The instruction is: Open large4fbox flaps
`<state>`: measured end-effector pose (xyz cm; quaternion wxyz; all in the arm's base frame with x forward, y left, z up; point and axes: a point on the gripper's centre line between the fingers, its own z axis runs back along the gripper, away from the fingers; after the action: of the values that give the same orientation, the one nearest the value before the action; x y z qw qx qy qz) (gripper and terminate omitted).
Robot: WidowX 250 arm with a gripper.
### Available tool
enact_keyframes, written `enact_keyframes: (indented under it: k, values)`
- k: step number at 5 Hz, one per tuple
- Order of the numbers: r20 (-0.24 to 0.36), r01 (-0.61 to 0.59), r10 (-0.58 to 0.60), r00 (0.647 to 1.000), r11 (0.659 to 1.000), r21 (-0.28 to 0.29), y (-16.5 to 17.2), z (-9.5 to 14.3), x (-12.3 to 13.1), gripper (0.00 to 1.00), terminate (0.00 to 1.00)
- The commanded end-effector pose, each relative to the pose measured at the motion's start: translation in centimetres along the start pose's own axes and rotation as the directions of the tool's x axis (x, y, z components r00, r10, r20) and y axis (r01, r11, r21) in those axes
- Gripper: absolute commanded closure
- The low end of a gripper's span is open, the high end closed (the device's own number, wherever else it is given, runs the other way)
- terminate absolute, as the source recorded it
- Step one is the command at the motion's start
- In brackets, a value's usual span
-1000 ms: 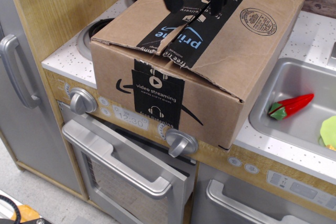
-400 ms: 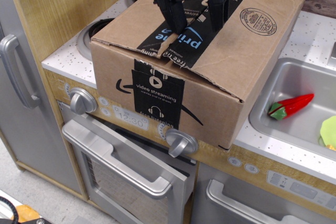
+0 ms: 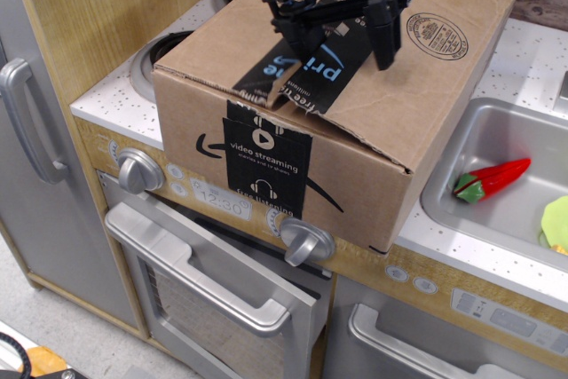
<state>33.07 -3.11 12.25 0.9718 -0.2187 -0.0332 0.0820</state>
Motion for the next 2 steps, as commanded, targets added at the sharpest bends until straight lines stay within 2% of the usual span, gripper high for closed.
enact_keyframes:
  k: [1,2]
  values:
    - [0.042,-0.072,0.081,0.996,0.978,-0.195,-6.6,2.9,0.0,0.00,0.00]
    - [0.031,-0.083,0.090,0.995,0.978,-0.193,-9.8,3.9,0.2,0.00,0.00]
